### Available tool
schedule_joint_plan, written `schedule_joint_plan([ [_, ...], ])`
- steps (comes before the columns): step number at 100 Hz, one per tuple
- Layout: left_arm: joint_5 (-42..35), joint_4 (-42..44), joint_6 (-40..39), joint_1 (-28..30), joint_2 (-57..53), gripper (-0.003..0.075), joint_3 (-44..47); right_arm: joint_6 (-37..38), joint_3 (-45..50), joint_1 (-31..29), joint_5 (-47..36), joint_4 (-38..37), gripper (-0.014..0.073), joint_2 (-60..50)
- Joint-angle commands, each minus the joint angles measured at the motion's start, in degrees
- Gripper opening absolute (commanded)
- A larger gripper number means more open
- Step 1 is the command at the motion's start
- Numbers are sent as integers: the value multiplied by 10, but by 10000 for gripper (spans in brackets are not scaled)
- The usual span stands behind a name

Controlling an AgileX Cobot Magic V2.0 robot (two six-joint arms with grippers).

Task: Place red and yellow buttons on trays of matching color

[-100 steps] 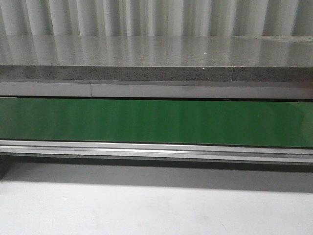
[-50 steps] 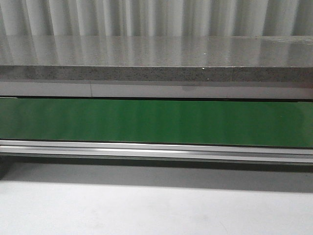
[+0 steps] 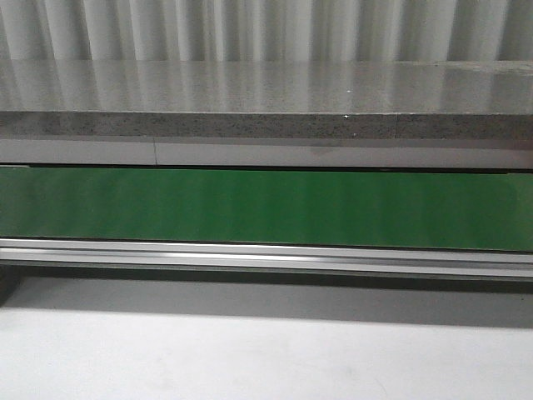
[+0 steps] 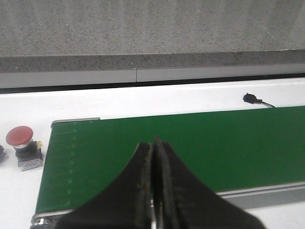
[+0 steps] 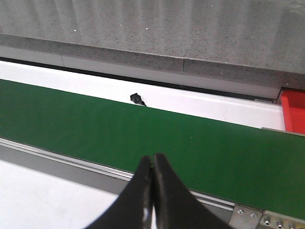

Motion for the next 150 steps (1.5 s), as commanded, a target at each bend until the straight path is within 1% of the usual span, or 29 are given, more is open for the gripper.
schedule_joint_plan([
  [1,-39,41,-51,-2,52,-20,-57,-6,-14,1,-35,7,-67,6],
  [9,-11,75,-99,11,109,-20,-104,-6,-14,1,-35,7,-67,6],
  [17,19,81,-104,40,158,-11,-148,-6,-14,1,-35,7,-67,6],
  [24,36,77,-104,69,202,48,-184,-6,-14,1,-35,7,-67,6],
  [31,43,62,-104,99,247,173,-220,-6,-14,1,-35,7,-67,6],
  [35,48,52,-104,114,265,276,-234,-6,-14,1,-35,7,-67,6],
  [36,50,49,-104,119,269,312,-240,-6,-14,1,-35,7,-67,6],
  [38,54,45,-104,127,280,348,-246,-6,-14,1,-35,7,-67,6],
  [39,56,45,-104,129,283,382,-251,-6,-14,1,-35,7,-67,6],
  [43,66,36,-104,144,304,471,-265,-6,-14,1,-35,7,-67,6],
  [48,82,26,-105,161,329,538,-287,-6,-14,1,-35,7,-67,6],
  [50,89,19,-108,169,343,551,-294,-6,-14,1,-35,7,-67,6],
  [59,118,-23,-119,202,389,548,-324,-6,-14,1,-35,7,-67,6],
  [71,167,-67,-174,244,447,524,-355,-6,-14,1,-35,7,-67,6],
  [84,241,-68,-286,279,520,524,-391,-6,-14,1,-35,7,-67,6],
  [93,268,-69,-338,283,559,524,-409,-6,-14,1,-35,7,-67,6],
  [106,266,-69,-420,282,593,524,-429,-6,-14,1,-35,7,-67,6],
  [114,240,-79,-448,282,610,524,-439,-6,-14,1,-35,7,-67,6],
  [150,229,-87,-457,282,705,524,-499,-6,-14,1,-35,7,-67,6],
])
